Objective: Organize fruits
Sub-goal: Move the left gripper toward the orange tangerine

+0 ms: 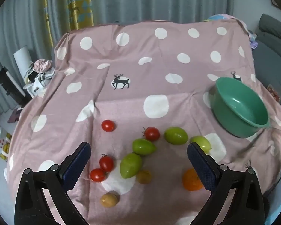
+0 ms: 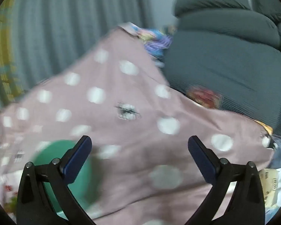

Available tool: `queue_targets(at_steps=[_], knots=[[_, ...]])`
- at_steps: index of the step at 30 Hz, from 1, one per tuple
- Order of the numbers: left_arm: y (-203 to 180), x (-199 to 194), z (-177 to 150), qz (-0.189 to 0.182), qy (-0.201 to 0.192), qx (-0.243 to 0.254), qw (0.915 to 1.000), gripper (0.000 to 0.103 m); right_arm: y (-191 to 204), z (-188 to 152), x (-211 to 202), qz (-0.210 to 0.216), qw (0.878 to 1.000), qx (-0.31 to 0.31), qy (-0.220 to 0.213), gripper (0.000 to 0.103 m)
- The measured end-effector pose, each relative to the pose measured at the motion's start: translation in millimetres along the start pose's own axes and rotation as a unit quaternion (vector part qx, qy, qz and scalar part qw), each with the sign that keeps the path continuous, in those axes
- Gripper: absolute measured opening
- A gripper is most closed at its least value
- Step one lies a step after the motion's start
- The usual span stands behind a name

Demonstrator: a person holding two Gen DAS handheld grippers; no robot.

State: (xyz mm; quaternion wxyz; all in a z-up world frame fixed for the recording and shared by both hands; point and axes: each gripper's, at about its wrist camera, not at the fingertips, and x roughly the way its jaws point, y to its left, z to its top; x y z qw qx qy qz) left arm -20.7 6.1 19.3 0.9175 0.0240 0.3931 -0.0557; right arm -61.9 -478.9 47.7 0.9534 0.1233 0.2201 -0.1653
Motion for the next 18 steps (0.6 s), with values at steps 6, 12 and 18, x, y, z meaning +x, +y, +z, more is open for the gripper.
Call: queue_targets(at_steps=[6, 12, 18], knots=[[6, -16, -4, -0.008, -0.009, -0.004, 0.9999, 0.102, 96, -26, -25, 0.197, 0.976, -0.009, 0.090, 0.103], [14, -26, -7, 0.014, -0.020, -0.005, 0.9997, 0.102, 217, -85, -48, 0.252, 0.941, -0.173, 0.142, 0.103], [21, -34, -15, 0.019, -0.033, -0.005, 0.9993, 0.102, 282, -126, -71, 0.273, 0.917, -0.260, 0.133, 0.103]])
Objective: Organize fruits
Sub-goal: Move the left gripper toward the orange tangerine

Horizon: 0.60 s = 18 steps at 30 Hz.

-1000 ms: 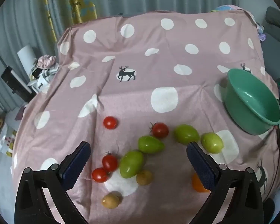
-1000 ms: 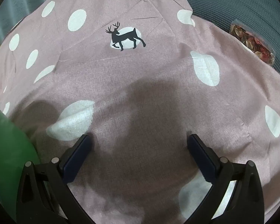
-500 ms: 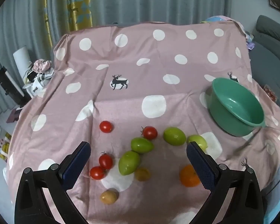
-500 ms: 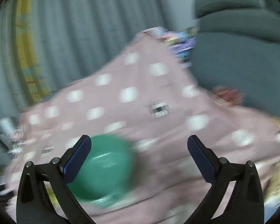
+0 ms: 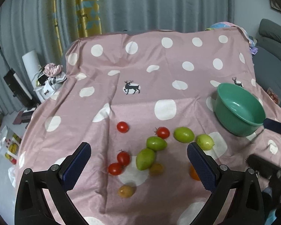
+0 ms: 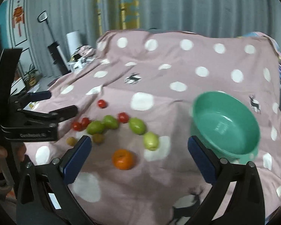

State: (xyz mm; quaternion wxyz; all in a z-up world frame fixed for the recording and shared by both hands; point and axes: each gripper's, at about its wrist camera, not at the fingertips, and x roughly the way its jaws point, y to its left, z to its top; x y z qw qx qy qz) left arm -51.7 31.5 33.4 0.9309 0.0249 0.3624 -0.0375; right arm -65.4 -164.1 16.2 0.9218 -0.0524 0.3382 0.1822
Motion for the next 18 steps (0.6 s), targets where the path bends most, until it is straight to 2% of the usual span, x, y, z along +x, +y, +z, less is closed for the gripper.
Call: queue_targets(at_steps=[5, 18], knots=[[5, -3, -2, -0.003, -0.007, -0.005, 1.0000, 0.102, 17, -9, -2, 0.010, 1.000, -0.005, -0.002, 0.103], [7, 3, -3, -0.013, 0.007, -0.008, 0.9999, 0.102, 13, -18, -8, 0.030, 0.999, -0.022, 0.015, 0.103]])
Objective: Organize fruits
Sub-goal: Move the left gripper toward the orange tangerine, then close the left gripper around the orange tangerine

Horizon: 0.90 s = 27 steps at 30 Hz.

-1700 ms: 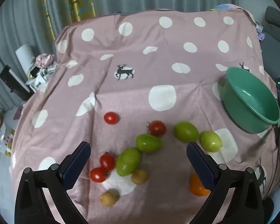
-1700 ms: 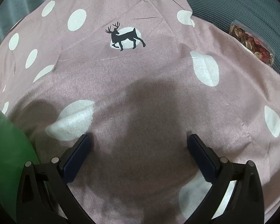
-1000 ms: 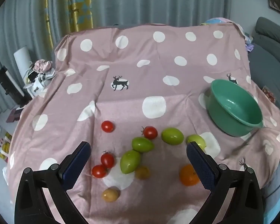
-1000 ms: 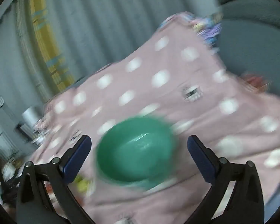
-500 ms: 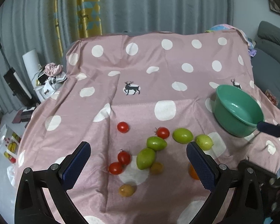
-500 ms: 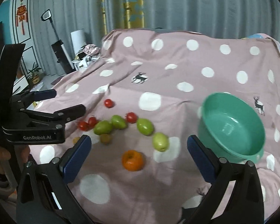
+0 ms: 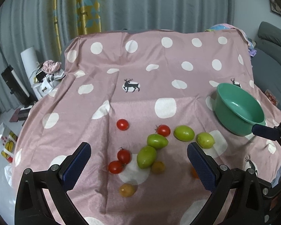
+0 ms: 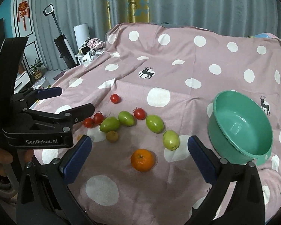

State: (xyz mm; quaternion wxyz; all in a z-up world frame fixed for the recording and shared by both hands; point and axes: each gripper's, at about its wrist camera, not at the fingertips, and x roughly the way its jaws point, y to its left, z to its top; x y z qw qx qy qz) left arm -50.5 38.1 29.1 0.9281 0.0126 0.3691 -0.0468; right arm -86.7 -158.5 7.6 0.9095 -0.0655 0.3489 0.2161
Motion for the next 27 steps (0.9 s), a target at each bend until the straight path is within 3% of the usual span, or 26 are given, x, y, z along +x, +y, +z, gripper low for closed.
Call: queue_targets(at_steps=[7, 10, 11, 13, 17, 21, 27], knots=[[1, 8, -2, -0.019, 0.015, -0.004, 0.9997, 0.102, 0, 2, 3, 0.011, 1.000, 0.001, 0.016, 0.103], [9, 20, -6, -0.098, 0.051, -0.040, 0.9930, 0.102, -2, 0, 9, 0.020, 0.999, 0.007, 0.029, 0.103], [13, 27, -8, -0.140, 0.068, -0.059, 0.9861, 0.102, -3, -2, 12, 0.025, 0.999, 0.010, 0.037, 0.103], [16, 34, -14, -0.182, 0.085, -0.072, 0.9769, 0.102, -5, -7, 19, 0.032, 0.998, 0.013, 0.053, 0.102], [10, 39, -25, -0.199, 0.095, -0.039, 0.9747, 0.102, -7, -20, 32, 0.051, 0.995, 0.020, 0.082, 0.098], [1, 47, -35, -0.227, 0.114, -0.024, 0.9669, 0.102, -11, -32, 46, 0.068, 0.992, 0.037, 0.102, 0.081], [2, 68, -38, -0.238, 0.140, -0.043, 0.9601, 0.098, -17, -37, 63, 0.070, 0.990, 0.052, 0.109, 0.078]])
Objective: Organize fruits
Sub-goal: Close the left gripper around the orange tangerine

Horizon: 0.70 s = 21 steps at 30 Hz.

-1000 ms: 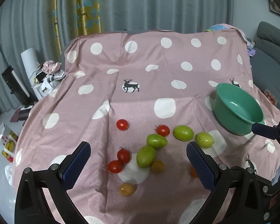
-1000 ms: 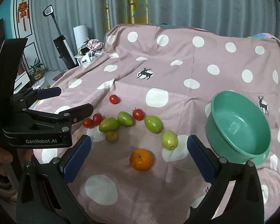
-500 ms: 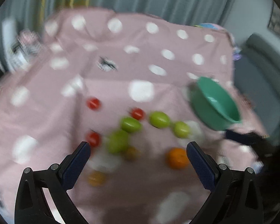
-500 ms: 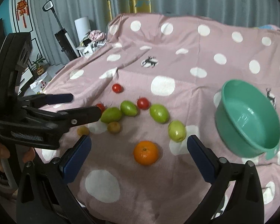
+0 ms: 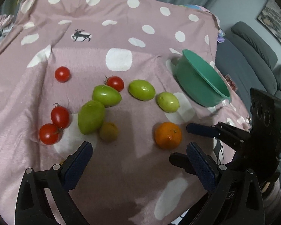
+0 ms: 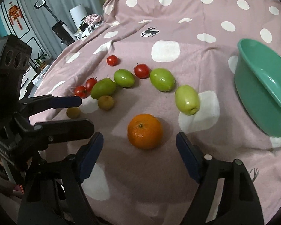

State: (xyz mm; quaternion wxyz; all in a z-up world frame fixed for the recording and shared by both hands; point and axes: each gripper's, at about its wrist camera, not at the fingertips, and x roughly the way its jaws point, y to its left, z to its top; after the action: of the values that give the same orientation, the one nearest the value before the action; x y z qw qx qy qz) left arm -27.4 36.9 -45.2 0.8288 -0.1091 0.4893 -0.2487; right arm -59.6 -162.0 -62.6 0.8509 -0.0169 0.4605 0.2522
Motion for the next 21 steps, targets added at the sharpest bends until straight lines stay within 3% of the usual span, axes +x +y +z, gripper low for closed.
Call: queue_targets(at_steps=[3, 8, 12, 15, 21], knots=[[4, 4, 2, -0.029, 0.008, -0.012, 0.9995, 0.090, -3, 0, 6, 0.002, 1.000, -0.002, 0.003, 0.076], [-7, 13, 5, -0.061, 0.022, -0.001, 0.9979, 0.088, -13, -1, 13, 0.013, 1.000, 0.007, 0.007, 0.074], [-19, 23, 7, -0.081, 0.036, 0.010, 0.9960, 0.079, -15, -2, 14, 0.015, 1.000, 0.001, 0.003, 0.071], [-24, 31, 10, -0.082, 0.046, 0.021, 0.9954, 0.078, -15, -2, 15, 0.014, 1.000, -0.005, 0.002, 0.070], [-26, 48, 14, -0.081, 0.069, 0.024, 0.9940, 0.059, -15, 1, 20, 0.003, 1.000, -0.025, 0.011, 0.062]])
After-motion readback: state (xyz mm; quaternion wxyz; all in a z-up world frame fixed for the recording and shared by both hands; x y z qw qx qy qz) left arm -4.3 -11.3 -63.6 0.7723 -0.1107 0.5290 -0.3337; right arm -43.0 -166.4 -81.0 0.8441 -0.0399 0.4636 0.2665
